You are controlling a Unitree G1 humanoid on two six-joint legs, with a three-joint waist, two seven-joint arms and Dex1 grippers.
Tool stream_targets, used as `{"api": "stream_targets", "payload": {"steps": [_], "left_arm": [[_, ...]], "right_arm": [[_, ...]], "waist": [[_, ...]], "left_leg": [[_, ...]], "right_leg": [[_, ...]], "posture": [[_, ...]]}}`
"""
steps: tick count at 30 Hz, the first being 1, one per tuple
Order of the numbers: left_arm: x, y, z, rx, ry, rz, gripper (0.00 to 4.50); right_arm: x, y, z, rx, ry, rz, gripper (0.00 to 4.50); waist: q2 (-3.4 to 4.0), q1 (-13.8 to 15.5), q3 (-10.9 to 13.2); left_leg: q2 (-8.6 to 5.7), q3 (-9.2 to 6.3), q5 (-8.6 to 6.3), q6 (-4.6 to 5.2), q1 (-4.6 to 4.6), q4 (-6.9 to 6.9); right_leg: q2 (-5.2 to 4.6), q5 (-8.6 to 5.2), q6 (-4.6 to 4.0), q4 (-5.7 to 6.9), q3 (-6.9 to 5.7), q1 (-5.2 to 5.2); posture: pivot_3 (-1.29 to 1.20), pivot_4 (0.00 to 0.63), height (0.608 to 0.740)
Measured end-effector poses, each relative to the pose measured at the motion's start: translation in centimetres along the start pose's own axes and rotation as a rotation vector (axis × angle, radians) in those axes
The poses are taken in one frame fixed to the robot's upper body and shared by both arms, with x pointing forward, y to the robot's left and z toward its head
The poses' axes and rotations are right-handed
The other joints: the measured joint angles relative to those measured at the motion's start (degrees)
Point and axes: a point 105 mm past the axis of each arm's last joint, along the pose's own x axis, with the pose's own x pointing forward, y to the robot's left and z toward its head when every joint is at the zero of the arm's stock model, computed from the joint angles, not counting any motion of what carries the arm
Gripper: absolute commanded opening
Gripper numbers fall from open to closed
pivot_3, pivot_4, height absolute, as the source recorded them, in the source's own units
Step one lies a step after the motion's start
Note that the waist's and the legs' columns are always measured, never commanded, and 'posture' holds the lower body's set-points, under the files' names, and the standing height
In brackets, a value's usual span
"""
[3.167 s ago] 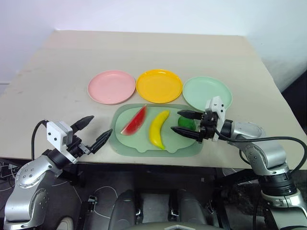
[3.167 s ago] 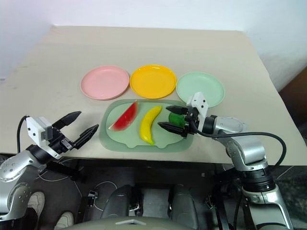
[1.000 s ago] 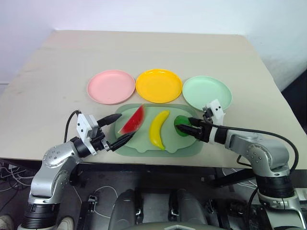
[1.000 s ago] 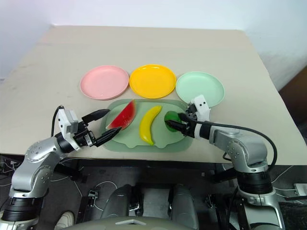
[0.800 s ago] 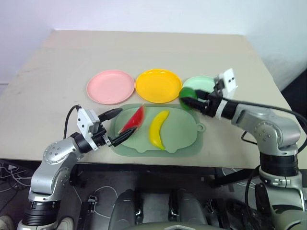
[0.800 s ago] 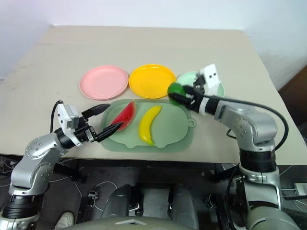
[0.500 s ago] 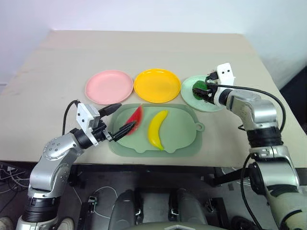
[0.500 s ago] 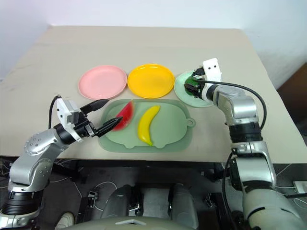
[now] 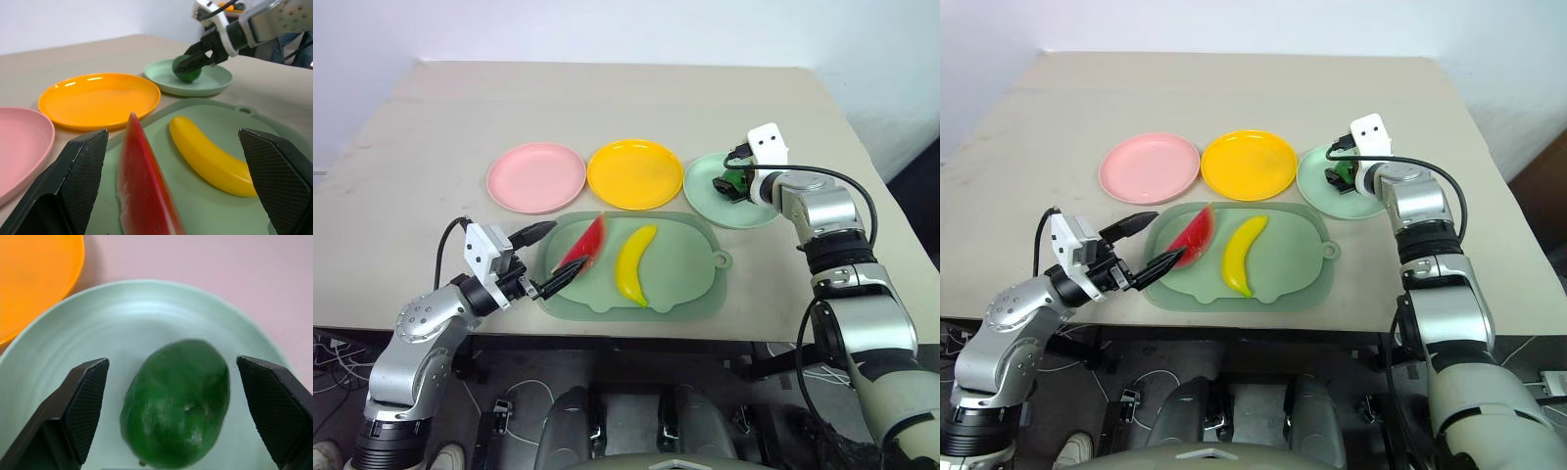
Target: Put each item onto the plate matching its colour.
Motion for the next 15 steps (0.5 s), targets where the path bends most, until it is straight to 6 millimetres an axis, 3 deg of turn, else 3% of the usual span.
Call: {"api": "stream_targets", "payload": {"steps": [4,8,10,15], "left_arm": [[-0.5,0.5,-0.2,0.003,0.005,0.012,4.50],[-0.8,0.7,-0.5,0.001,0.005,0.009,4.50],[-0.9,0.8,-0.7,-0.001,0.010,0.014,4.50],[-1.0,0.8,-0.7,0.013,0.007,0.016,4.50]], "right_arm": [[-2.3,1.3,1.7,0.036,-0.077,0.081,4.48],[-5.3,5.8,2.8,0.031,-0.179,0.325,4.48],[-6.2,7.7,2.2,0.039,-0.166,0.427,4.48],[-6.9,12.2,-1.2,0.193,0.090,0.612,4.48]], "waist": [[0.00,0.03,0.00],[0.00,0.11,0.00],[-0.01,0.11,-0.01],[-0.01,0.09,-0.01]], "left_leg": [[0.02,-0.01,0.00,-0.01,-0.07,-0.01],[0.04,-0.02,0.00,0.00,-0.08,-0.02],[0.04,-0.03,-0.01,0.00,-0.07,-0.01],[0.16,-0.04,-0.01,0.01,-0.10,0.00]], "right_leg": [[0.01,0.00,0.00,0.00,0.00,-0.07],[0.01,0.00,-0.01,-0.01,-0.01,-0.07],[0.00,0.01,-0.01,0.00,-0.01,-0.06],[0.00,0.03,-0.05,0.00,-0.01,-0.10]], "posture": [[0.00,0.150,0.695],[0.00,0.150,0.695],[0.00,0.150,0.695],[0.00,0.150,0.695]]}}
